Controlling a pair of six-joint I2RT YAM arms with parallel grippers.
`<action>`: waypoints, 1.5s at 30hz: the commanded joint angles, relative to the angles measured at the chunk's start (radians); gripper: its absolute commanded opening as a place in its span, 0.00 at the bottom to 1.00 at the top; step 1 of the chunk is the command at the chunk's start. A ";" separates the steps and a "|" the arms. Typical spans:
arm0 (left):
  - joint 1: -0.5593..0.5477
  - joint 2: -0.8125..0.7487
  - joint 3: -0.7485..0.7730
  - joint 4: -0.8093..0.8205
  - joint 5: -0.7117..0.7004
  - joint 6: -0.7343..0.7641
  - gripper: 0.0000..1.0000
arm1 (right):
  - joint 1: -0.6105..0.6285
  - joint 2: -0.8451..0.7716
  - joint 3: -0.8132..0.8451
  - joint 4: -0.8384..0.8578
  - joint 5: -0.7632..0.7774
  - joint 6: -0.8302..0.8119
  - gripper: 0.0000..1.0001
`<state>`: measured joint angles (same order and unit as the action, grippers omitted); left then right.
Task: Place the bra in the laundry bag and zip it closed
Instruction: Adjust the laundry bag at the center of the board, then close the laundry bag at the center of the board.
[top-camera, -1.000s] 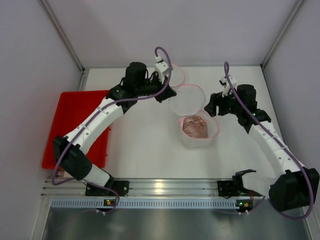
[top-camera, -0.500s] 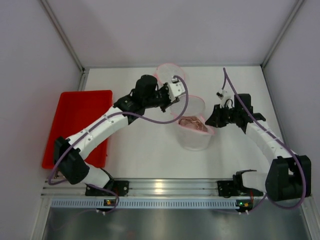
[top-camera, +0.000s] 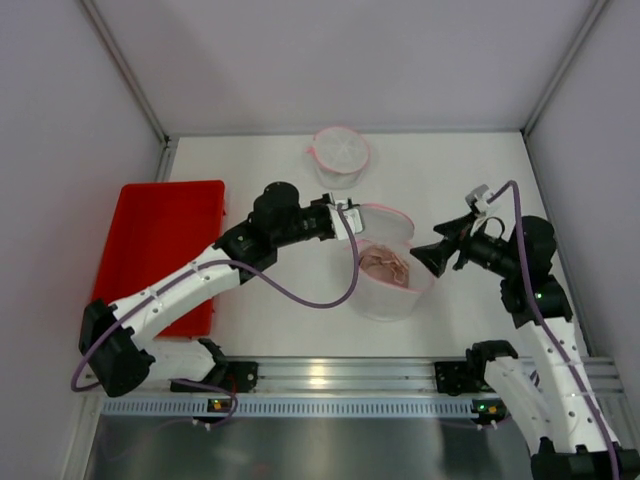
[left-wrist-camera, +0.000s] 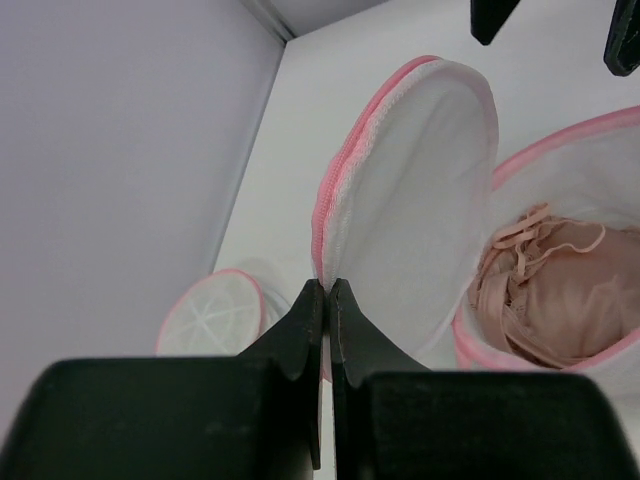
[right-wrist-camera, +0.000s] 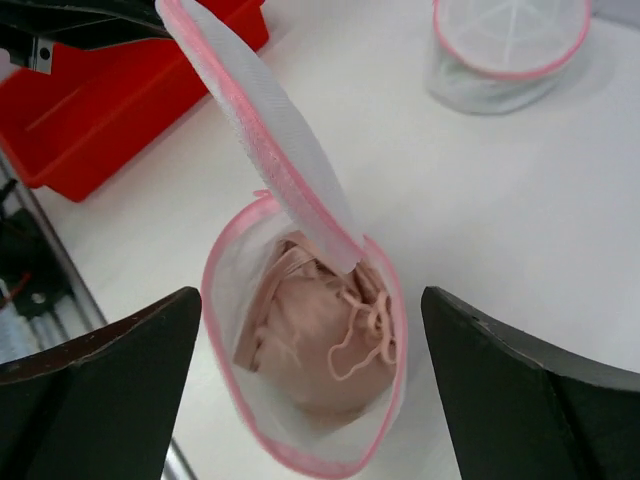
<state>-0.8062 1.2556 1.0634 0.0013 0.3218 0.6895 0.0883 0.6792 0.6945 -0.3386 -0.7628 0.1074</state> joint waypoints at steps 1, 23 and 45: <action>-0.004 -0.031 -0.005 0.124 0.057 0.031 0.00 | -0.010 -0.010 0.033 0.113 0.014 -0.239 0.93; -0.007 0.013 -0.011 0.170 0.168 0.008 0.00 | 0.304 0.292 -0.024 0.512 0.058 -0.620 0.26; 0.212 0.093 0.192 -0.155 0.221 -1.430 0.98 | 0.402 0.070 -0.219 0.642 0.675 -0.817 0.00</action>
<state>-0.6079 1.3228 1.2922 -0.1558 0.3946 -0.3389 0.4557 0.7902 0.4904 0.2287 -0.1486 -0.6430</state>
